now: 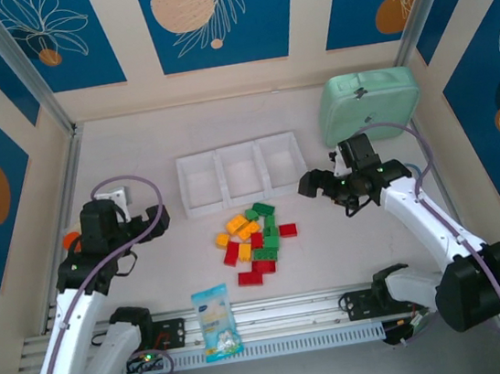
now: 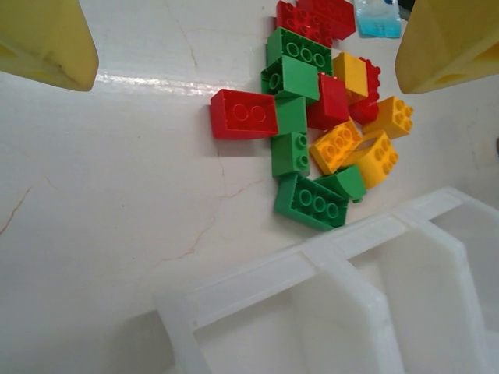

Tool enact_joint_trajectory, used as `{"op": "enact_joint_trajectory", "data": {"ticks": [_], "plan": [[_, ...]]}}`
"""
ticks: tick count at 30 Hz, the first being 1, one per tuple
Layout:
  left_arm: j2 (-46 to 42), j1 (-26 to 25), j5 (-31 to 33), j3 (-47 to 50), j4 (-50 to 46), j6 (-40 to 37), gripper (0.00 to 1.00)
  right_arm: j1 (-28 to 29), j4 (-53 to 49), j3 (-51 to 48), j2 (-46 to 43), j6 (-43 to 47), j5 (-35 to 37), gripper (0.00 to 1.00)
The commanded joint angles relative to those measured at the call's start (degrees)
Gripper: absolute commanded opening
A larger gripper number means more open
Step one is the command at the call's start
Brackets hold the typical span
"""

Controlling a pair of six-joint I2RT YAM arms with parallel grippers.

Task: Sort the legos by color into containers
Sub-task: Pick up the lego from the bottom-center of the table.

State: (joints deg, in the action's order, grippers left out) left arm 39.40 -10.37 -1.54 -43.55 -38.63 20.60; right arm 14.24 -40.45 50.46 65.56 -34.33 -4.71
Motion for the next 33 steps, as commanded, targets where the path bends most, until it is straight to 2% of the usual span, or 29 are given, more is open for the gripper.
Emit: {"op": "enact_joint_trajectory", "data": {"ticks": [1, 5, 8, 12, 17, 19, 23, 28, 33], "plan": [[-0.7, -0.3, -0.3, 0.7, -0.7, 0.0, 0.99, 0.2, -0.2, 0.9, 0.8, 2.4, 1.3, 0.99], [-0.8, -0.3, 0.1, 1.7, 1.5, 2.4, 0.99, -0.5, 0.6, 1.4, 1.0, 4.9, 3.8, 1.00], [-1.1, -0.3, 0.7, 3.9, 6.8, 5.1, 0.99, -2.2, 2.7, 0.8, 0.2, 6.5, 5.7, 0.99], [-0.2, -0.3, 0.1, 4.4, 11.4, 6.7, 0.99, -6.2, 4.7, 0.3, -1.7, 7.2, 3.0, 0.99], [2.0, -0.3, -0.9, 2.0, 8.1, 6.6, 0.99, -6.8, 1.6, 0.2, -3.2, 5.2, -2.5, 0.98], [2.0, -0.3, -1.7, 1.3, 5.1, 6.3, 0.99, -4.4, -2.5, 0.7, -2.9, 3.1, -2.6, 0.95], [0.4, -0.3, -2.5, 0.9, -0.6, 4.9, 0.99, 4.1, -9.0, 0.6, -1.9, -1.1, 0.2, 0.93], [-2.7, -0.3, -3.3, 0.5, -4.1, 4.1, 0.99, 13.4, -9.9, 0.3, 3.1, -5.8, 4.9, 0.91], [-4.4, -0.3, -5.6, 0.1, -5.9, 1.8, 1.00, 18.3, -8.8, 2.7, 12.6, -7.0, 8.1, 0.89]]}}
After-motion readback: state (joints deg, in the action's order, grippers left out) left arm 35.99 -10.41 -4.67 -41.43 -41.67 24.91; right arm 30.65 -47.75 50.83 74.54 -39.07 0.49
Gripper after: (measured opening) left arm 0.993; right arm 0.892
